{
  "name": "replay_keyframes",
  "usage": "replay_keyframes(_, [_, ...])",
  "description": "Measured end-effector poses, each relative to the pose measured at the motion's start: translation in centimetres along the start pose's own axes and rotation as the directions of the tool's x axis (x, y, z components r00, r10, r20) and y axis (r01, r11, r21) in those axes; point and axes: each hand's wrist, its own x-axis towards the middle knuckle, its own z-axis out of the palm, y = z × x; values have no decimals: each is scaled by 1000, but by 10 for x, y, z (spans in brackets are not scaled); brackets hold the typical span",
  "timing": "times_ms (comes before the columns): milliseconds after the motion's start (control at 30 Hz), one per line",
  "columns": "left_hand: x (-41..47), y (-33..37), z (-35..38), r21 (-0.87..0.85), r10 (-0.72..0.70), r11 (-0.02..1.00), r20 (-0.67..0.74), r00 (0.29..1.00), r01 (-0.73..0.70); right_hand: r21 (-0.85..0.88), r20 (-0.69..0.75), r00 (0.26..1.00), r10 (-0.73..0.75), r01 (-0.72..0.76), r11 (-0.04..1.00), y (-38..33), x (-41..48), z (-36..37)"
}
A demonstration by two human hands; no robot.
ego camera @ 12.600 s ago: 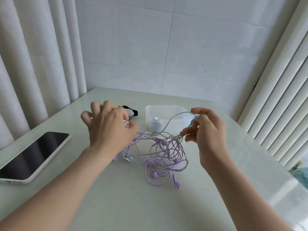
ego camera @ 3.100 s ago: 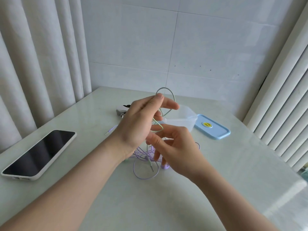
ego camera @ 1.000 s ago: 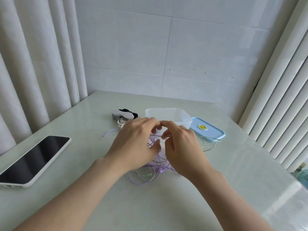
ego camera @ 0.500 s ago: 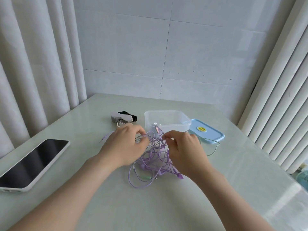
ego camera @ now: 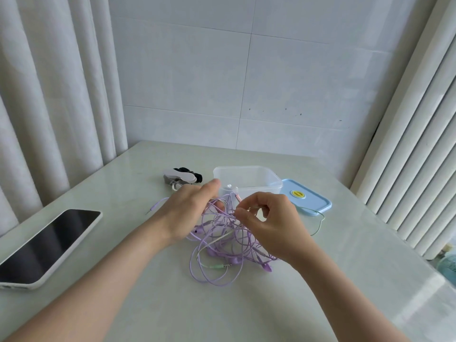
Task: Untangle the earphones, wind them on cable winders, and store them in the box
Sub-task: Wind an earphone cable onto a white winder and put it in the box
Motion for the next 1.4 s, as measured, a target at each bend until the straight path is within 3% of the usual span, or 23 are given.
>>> replay_keyframes(133, [0,1,4,-155,93,982,-123,988,-111,-10,-50,999,-19,19,1000,1,1,0])
replay_keyframes(367, [6,-5,5,-283,92,940,-320,943,-188,40,-124,992,-11,16,999,3,4,0])
replay_keyframes(533, [6,-5,5,-276,31,954,-300,954,-118,179,-32,999,43,-36,983,3,2,-4])
replay_keyframes(767, [3,0,8,-331,8,941,-193,981,-73,152,179,984,-15,-12,988,-3,-3,2])
replay_keyframes(967, [2,1,8,-390,36,918,-108,994,-75,247,9,1000,-29,25,969,-4,-2,6])
replay_keyframes(1100, [2,5,6,-456,-37,890,-109,993,-17,348,-91,995,32,2,937,-11,-1,-2])
replay_keyframes(1400, [7,-4,9,-319,-119,947,-210,970,47,611,-214,910,356,-160,775,-11,5,-8])
